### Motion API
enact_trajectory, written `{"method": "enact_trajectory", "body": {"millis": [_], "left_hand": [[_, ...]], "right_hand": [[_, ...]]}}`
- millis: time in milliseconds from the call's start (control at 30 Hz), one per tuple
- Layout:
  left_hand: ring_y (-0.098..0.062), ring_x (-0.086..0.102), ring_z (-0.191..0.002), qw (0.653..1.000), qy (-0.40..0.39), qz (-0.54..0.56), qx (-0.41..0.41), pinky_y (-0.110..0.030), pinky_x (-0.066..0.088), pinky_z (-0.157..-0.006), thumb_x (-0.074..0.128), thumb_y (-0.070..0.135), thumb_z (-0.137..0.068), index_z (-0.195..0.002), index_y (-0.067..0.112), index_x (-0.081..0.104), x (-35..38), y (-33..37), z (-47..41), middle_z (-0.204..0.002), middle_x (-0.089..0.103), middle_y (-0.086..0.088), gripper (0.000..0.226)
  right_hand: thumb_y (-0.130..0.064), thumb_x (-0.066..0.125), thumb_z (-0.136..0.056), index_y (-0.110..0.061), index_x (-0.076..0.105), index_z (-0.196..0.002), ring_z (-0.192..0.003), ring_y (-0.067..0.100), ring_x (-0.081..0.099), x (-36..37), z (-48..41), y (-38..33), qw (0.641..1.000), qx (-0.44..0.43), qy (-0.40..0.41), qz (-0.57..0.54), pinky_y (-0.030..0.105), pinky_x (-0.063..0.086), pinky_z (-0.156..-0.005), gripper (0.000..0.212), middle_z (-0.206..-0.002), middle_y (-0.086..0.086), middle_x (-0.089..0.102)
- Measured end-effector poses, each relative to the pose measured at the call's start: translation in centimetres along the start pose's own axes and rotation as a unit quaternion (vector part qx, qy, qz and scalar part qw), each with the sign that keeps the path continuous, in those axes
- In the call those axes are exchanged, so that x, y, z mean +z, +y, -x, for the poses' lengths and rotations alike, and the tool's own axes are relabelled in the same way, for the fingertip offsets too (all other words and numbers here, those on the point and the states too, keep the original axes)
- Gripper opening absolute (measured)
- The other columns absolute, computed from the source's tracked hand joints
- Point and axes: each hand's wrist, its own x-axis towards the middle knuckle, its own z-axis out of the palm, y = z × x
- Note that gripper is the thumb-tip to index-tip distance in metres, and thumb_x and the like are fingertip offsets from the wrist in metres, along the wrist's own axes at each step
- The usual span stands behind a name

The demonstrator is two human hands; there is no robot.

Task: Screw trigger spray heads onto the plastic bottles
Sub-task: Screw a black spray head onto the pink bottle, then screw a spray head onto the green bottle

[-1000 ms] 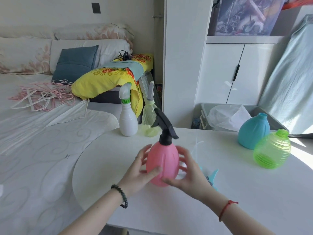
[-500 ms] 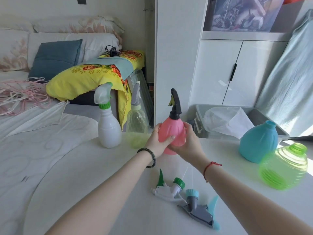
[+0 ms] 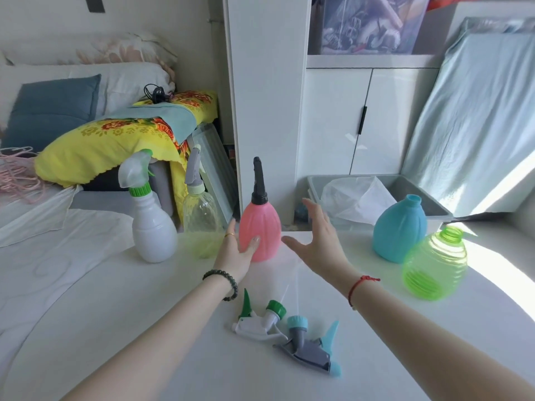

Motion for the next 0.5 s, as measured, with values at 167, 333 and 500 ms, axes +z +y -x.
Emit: {"method": "enact_trajectory", "body": {"millis": [167, 333, 500], "left_hand": [[-0.022, 0.033, -0.134, 0.998, 0.016, 0.028, 0.063, -0.042, 0.028, -0.112, 0.052, 0.018, -0.088, -0.139, 0.016, 0.023, 1.8, 1.8, 3.7, -0.146, 0.033, -0.01, 0.058], [-0.011, 0.033, -0.128, 0.996, -0.049, 0.012, 0.076, -0.027, 0.026, -0.107, 0.05, 0.022, -0.09, -0.138, 0.014, 0.024, 5.5, 3.9, 6.2, -0.146, 0.03, -0.004, 0.056], [-0.011, 0.037, -0.12, 0.99, -0.12, 0.0, 0.074, -0.029, 0.032, -0.103, 0.05, 0.023, -0.089, -0.135, 0.018, 0.028, 7.6, 4.4, 8.2, -0.143, 0.034, -0.004, 0.052]], "right_hand": [[-0.015, 0.069, -0.075, -0.012, 0.036, -0.13, -0.121, 0.019, 0.04, -8.0, 2.7, 2.5, 0.985, -0.039, 0.157, 0.057, 0.01, 0.02, -0.096, 0.065, -0.133, 0.01, 0.042], [-0.018, 0.072, -0.071, -0.013, 0.032, -0.133, -0.135, 0.028, 0.027, -13.6, 4.7, 5.9, 0.948, 0.014, 0.298, 0.106, 0.041, 0.026, -0.111, 0.074, -0.141, 0.015, 0.034], [-0.025, 0.079, -0.065, -0.014, 0.016, -0.141, -0.134, 0.031, 0.029, -14.1, 6.2, 10.2, 0.955, 0.217, 0.195, 0.059, 0.045, 0.027, -0.109, 0.1, -0.145, 0.016, 0.031]]}}
